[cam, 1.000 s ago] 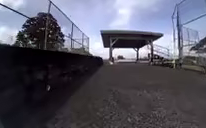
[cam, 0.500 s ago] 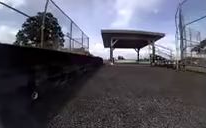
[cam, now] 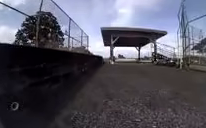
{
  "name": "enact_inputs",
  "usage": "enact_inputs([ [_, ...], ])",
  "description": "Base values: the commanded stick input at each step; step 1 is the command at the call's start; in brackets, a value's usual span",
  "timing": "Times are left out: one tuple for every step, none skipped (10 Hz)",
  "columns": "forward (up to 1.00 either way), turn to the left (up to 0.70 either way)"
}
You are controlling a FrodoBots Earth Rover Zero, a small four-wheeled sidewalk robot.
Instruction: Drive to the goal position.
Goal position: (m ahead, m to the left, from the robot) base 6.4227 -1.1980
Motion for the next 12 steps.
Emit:
enact_inputs([
  [0.85,0.00],
  [0.85,0.00],
  [0.85,0.00],
  [0.85,0.00],
  [0.85,0.00],
  [0.85,0.00],
  [0.85,0.00],
  [0.85,0.00],
  [0.85,0.00],
  [0.85,0.00],
  [0.85,0.00],
  [0.85,0.00],
])
